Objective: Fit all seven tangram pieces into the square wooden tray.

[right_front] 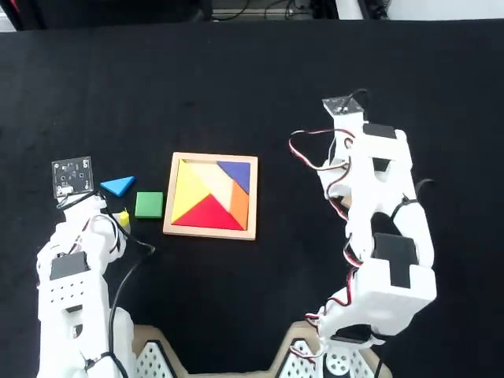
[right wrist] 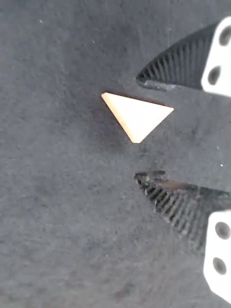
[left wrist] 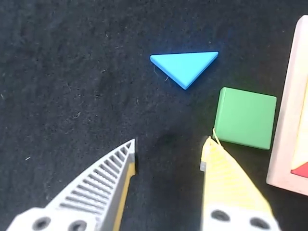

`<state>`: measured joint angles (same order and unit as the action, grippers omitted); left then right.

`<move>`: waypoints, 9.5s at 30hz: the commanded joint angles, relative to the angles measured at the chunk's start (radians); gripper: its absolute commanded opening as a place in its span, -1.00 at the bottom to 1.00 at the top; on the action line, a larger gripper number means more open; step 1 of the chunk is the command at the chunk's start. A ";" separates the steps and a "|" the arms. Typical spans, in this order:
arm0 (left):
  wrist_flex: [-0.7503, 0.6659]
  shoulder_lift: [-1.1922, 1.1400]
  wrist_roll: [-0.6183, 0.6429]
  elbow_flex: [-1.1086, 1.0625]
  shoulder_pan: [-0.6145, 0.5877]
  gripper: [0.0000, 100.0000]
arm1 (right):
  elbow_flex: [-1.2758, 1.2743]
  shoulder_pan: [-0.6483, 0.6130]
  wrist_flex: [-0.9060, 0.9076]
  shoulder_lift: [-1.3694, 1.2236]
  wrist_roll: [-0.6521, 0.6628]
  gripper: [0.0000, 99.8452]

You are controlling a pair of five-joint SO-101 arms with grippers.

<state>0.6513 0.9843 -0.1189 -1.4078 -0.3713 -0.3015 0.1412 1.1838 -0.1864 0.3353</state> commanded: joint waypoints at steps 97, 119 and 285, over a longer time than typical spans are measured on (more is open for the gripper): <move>-0.046 0.025 -0.008 -0.021 0.012 -0.55 | 0.733 -0.687 0.265 -0.414 -0.988 -0.98; -0.046 0.025 -0.008 -0.022 0.022 -0.55 | 0.633 -0.677 0.222 -0.415 -0.970 -0.97; -0.049 -0.011 0.135 0.091 0.051 -0.55 | 0.944 -0.404 0.563 0.077 -0.411 -0.97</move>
<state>0.5777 0.9889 0.0100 -1.4246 -0.3713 0.7633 -0.3038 1.7331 -0.3015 -0.0852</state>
